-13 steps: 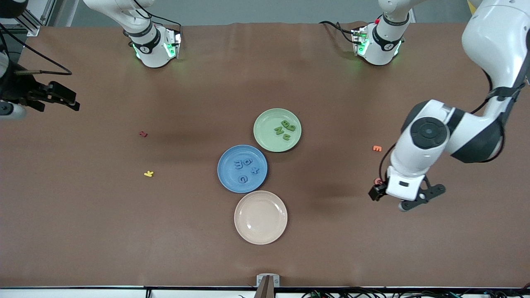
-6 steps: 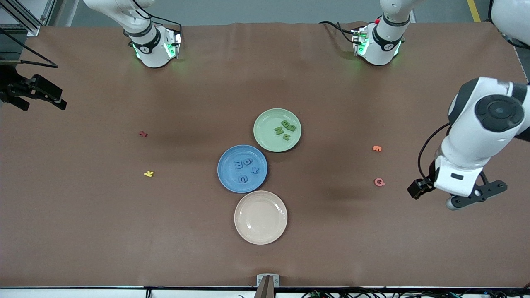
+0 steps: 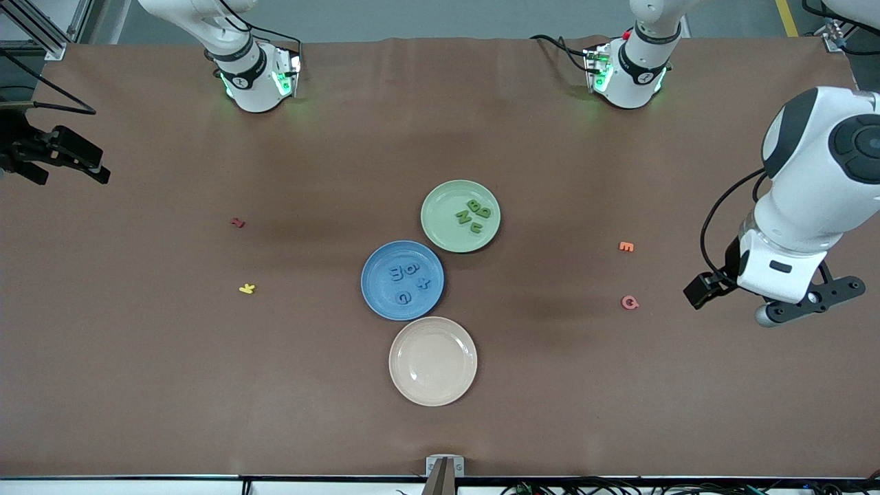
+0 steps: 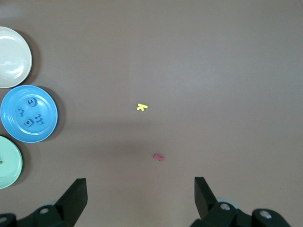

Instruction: Sort letters by color into matching plates

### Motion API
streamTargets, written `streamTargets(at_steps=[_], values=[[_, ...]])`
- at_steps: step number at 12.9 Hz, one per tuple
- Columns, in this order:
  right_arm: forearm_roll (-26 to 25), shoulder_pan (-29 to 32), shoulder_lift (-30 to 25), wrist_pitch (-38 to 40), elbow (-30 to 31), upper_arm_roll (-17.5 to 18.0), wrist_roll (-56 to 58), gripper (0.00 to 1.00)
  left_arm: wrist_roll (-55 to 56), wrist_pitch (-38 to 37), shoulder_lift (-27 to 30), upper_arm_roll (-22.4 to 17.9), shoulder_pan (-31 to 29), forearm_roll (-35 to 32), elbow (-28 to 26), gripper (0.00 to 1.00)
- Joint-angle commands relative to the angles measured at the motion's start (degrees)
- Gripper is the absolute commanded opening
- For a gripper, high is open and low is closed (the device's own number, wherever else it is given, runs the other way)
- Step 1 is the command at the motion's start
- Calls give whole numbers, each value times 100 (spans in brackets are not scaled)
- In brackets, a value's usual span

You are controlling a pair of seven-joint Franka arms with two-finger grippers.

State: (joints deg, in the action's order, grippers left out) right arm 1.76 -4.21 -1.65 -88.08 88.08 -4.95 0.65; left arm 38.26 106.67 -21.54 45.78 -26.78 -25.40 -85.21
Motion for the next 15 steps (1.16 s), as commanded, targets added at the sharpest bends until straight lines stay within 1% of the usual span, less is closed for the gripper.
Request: streamTargets(at_steps=[1, 2, 4, 6, 7, 8, 10, 12, 13, 15], values=[[-44, 332, 77, 54, -159, 100, 575, 100, -608, -339, 842, -1225, 838, 937, -57, 100], [0, 420, 77, 54, -159, 100, 638, 100, -731, -488, 1010, -1699, 1181, 1193, -57, 100], [35, 448, 77, 28, -186, 109, 647, 100, -1301, -909, 1326, -2316, 1709, 1414, -57, 100], [-26, 404, 112, 36, -186, 117, 656, 100, -1751, -1200, 1599, -3185, 2359, 1834, -83, 100], [-26, 403, 121, 37, -186, 117, 656, 100, -1822, -1314, 1705, -3442, 2579, 1985, -109, 100], [-26, 403, 121, 37, -186, 117, 656, 100, -1918, -1481, 1793, -3531, 2686, 1995, -109, 100], [-35, 403, 112, 54, -186, 117, 656, 100, -2173, -1684, 2012, -3532, 2714, 2047, -240, 100], [-44, 412, 112, 45, -186, 117, 656, 100, -2218, -1684, 2250, -3585, 2792, 2197, -407, 100], [-35, 412, 112, 37, -186, 117, 656, 100, -2235, -1684, 2294, -3750, 2836, 2215, -443, 100], [-52, 430, 112, 19, -195, 117, 639, 100, -2603, -1684, 2365, -3822, 2793, 2407, -522, 100]])
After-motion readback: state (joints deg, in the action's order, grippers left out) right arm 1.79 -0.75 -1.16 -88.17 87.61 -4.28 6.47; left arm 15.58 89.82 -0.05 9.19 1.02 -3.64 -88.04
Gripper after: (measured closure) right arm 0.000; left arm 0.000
